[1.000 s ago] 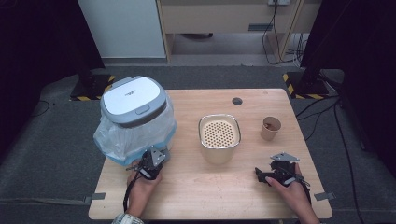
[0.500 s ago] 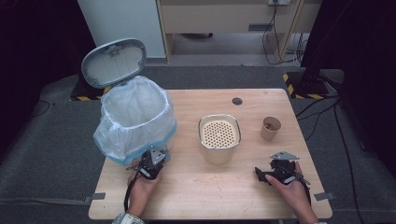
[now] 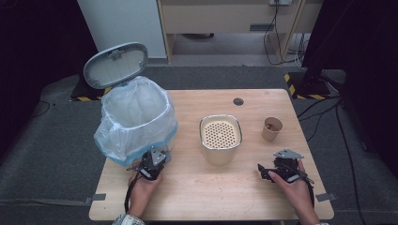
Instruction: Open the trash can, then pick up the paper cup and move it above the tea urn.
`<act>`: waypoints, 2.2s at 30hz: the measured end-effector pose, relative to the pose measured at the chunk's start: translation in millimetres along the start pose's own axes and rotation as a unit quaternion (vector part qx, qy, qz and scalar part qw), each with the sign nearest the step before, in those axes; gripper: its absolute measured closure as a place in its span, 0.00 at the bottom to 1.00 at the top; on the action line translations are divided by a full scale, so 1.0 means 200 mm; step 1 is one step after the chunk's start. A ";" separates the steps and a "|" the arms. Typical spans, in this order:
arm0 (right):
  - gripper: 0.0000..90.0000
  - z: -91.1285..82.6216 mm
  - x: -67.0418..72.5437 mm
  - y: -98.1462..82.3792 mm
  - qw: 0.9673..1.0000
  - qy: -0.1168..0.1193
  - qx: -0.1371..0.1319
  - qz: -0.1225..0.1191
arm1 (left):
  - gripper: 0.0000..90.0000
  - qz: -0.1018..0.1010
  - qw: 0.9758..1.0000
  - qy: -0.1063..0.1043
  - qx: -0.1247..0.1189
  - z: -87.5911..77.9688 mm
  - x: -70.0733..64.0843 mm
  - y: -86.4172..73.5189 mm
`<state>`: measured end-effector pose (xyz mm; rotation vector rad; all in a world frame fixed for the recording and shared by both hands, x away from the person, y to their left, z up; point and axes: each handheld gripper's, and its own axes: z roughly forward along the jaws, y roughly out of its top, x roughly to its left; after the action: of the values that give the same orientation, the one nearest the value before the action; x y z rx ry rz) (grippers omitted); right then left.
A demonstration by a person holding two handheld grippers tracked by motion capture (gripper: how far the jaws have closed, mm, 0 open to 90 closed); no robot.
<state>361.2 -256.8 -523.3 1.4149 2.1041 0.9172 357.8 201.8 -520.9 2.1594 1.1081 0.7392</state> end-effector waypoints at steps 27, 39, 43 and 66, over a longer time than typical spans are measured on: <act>0.08 -0.01 -0.04 0.18 1.000 -0.016 0.011 -0.004 | 1.00 0.007 1.000 0.005 0.001 0.00 -0.01 0.00; 0.08 -0.01 -0.13 0.25 0.999 -0.034 0.003 0.025 | 1.00 0.012 1.000 0.009 0.002 0.00 -0.01 0.00; 0.07 -0.01 -0.14 0.27 0.999 -0.036 -0.008 0.032 | 1.00 0.011 1.000 0.008 0.002 0.00 -0.01 0.00; 0.06 0.06 -0.25 0.40 0.997 -0.054 -0.011 0.047 | 1.00 0.008 1.000 0.007 0.001 0.00 -0.01 0.00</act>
<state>438.4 -278.4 -473.4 1.5297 1.9568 0.8751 356.9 199.7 -521.1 2.1717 1.0999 0.7612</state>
